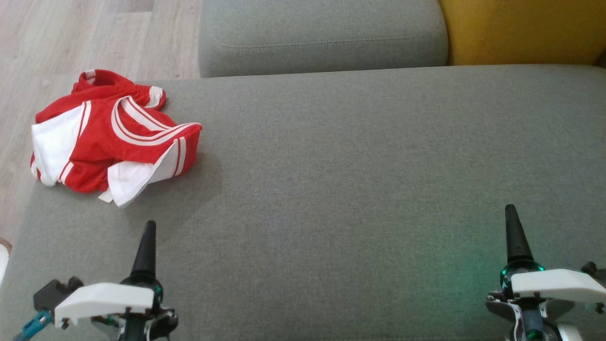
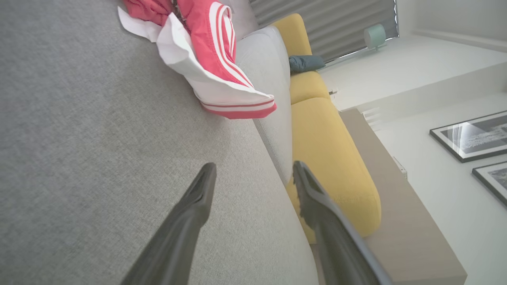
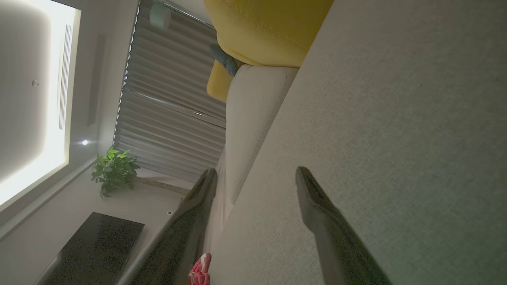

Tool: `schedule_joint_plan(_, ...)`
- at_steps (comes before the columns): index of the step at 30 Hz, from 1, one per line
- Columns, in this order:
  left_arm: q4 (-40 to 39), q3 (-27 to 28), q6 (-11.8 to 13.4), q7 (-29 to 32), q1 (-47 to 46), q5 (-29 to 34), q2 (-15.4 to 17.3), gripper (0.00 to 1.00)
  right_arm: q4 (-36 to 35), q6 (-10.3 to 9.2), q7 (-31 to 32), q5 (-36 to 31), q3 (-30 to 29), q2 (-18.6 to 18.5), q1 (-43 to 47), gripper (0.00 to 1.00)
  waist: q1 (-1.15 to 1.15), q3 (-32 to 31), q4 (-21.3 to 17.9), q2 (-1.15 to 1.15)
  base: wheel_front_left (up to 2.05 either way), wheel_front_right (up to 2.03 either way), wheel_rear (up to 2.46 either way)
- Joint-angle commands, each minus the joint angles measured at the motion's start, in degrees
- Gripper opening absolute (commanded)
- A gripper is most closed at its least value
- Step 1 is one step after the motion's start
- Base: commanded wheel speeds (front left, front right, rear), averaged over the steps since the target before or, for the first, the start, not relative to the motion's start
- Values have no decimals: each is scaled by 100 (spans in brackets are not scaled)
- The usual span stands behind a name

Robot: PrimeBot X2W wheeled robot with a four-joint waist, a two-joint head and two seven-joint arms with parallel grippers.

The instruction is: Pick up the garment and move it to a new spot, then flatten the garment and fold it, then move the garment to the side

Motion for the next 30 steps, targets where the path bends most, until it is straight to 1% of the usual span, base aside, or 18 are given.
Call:
schedule_joint_plan(1,-281,-7,17,-82,-206,286,68,100,-276,15,-79,-264,90,-24,-215,100,0,-6,0,0,0,0,0)
schedule_joint_plan(13,-455,-175,92,-282,-150,1513,80,100,-412,19,-281,-1313,377,-29,-200,100,0,-38,-6,0,0,0,0)
schedule_joint_plan(14,-455,-175,92,-282,-150,1513,80,100,-412,19,-281,-1313,377,-29,-200,100,0,-38,-6,0,0,0,0)
schedule_joint_plan(18,-512,-248,124,-349,-126,1922,107,100,-447,21,-349,-1623,466,-31,-199,100,0,-47,-5,0,0,0,0)
schedule_joint_plan(30,-660,-513,336,-551,-64,2944,258,100,-519,25,-552,-2603,674,-35,-208,100,0,-73,3,0,0,0,0)
